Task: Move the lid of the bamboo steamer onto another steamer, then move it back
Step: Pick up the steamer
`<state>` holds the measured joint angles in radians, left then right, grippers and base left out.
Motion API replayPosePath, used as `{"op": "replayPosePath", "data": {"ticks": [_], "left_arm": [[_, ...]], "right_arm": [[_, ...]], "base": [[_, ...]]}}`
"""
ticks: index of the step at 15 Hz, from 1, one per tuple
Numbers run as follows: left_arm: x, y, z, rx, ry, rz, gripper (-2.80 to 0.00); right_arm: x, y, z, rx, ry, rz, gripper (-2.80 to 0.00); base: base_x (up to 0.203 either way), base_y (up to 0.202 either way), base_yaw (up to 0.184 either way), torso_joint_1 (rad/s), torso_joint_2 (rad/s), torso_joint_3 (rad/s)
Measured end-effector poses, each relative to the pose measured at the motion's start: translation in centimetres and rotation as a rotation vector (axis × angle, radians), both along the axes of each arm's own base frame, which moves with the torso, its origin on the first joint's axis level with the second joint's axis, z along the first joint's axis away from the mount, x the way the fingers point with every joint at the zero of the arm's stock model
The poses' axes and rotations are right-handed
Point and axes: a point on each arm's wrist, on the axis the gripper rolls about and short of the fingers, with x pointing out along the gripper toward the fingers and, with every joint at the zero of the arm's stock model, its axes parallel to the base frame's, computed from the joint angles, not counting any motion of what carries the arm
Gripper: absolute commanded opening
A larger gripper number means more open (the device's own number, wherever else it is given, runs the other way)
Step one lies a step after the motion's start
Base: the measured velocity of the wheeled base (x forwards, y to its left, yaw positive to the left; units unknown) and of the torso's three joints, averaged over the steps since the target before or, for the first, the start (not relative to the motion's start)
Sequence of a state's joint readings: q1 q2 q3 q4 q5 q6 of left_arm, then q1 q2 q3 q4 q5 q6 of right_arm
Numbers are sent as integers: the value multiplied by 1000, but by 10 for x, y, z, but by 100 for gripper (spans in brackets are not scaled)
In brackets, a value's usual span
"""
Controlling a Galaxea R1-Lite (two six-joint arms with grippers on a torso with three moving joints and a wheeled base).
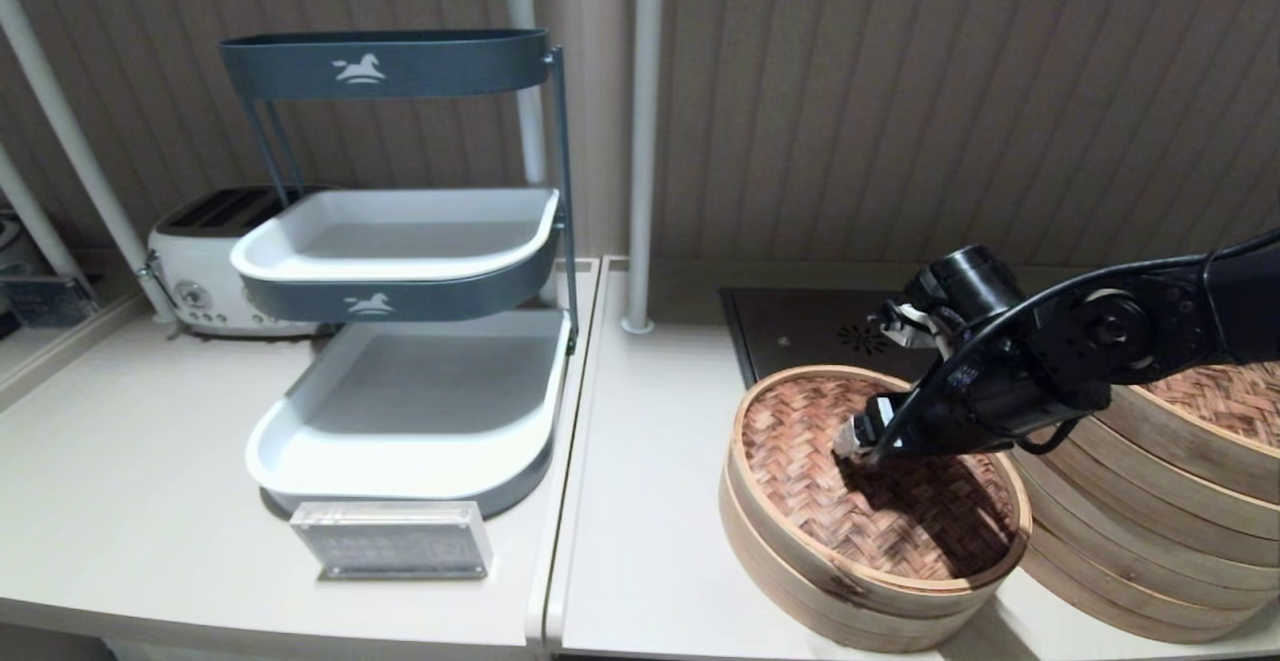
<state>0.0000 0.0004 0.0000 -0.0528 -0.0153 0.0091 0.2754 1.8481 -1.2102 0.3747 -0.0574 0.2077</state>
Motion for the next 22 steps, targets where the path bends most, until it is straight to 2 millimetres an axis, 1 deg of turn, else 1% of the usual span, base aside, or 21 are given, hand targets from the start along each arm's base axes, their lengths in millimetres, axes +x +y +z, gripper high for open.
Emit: {"op": "replayPosePath", "data": {"ticks": [4,5,6,13,19,22], "left_arm": [[0,0,0,0,-1,0,-280],[0,0,0,0,-1,0,-280],[0,0,0,0,-1,0,-280],[0,0,0,0,-1,0,-280],[0,0,0,0,-1,0,-280],[0,0,0,0,-1,0,-280]], "right_arm": [[1,4,2,-5,-16,7,0],[0,5,3,-4,-18,11,-16],[0,6,3,-6,-20,13,-280],[-1,10,1,-22,-25,14,-280],[2,13,-3,-19,-29,20,-280],[4,13,3,-10,-55,16,-280]], "base": [[0,0,0,0,0,0],[0,0,0,0,0,0],[0,0,0,0,0,0],[0,0,0,0,0,0],[0,0,0,0,0,0],[0,0,0,0,0,0]]}}
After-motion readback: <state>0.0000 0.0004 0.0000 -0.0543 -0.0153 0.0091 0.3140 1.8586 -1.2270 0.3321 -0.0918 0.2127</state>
